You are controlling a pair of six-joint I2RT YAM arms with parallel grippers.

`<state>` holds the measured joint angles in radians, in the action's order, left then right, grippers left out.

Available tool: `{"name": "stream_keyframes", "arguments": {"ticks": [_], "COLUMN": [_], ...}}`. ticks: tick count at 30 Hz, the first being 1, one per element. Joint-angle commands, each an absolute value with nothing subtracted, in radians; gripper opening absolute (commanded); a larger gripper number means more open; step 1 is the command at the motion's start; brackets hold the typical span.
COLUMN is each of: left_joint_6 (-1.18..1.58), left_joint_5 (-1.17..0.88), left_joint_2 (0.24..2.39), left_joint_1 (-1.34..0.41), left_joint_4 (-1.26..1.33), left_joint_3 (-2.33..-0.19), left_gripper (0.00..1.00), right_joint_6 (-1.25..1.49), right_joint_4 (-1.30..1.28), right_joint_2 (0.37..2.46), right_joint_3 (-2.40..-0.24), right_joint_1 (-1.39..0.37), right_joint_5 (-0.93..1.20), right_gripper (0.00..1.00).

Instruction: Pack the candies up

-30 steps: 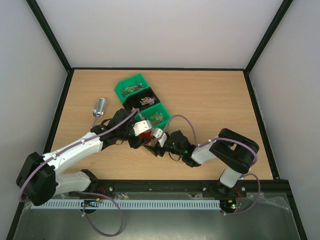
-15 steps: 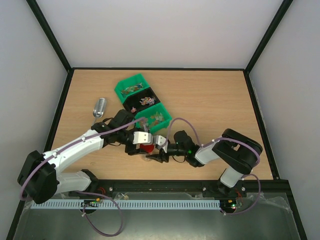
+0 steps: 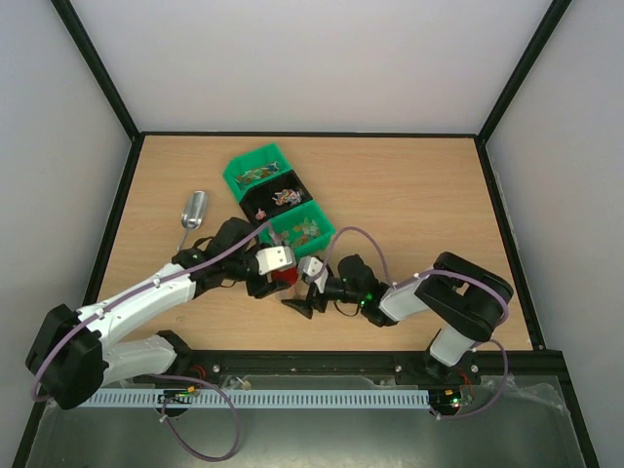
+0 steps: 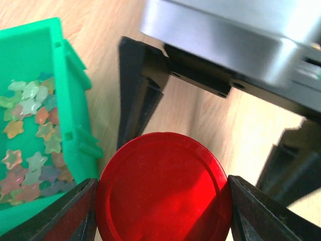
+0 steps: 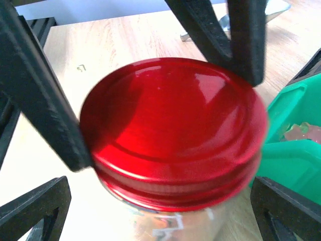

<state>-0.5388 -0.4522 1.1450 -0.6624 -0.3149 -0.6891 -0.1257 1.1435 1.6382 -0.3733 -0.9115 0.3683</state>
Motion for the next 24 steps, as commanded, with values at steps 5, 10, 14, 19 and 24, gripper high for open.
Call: {"name": "stream_keyframes", "arguments": {"ticks": [5,10,14,19,24], "left_joint_6": [-0.349,-0.460,-0.605,-0.733,-0.860], "left_joint_5": [-0.368,-0.411,-0.453,-0.496,-0.520], "left_joint_2": [1.149,1.146,1.158,1.170,1.183], "left_joint_1": [-0.658,-0.658,-0.658,-0.657,-0.655], "left_joint_4": [-0.223,-0.298,-0.394,-0.482,-0.565], "left_joint_3": [-0.678,-0.682,-0.708,-0.736,-0.766], "left_gripper": [0.39,0.39,0.36,0.32,0.31], "right_joint_6": [-0.096,-0.125,-0.166,-0.190,-0.182], "right_joint_4": [1.230,1.208,1.211,1.215,1.214], "right_joint_2": [1.702,1.697,1.674,1.663,1.645], "right_joint_3": [-0.434,-0.434,-0.404,-0.384,-0.372], "right_joint_1": [-0.978,-0.978,-0.976,-0.963,-0.928], "right_joint_5": [0.161,0.154,0.201,0.290,0.414], "right_gripper": [0.93,0.64,0.57,0.53,0.52]}}
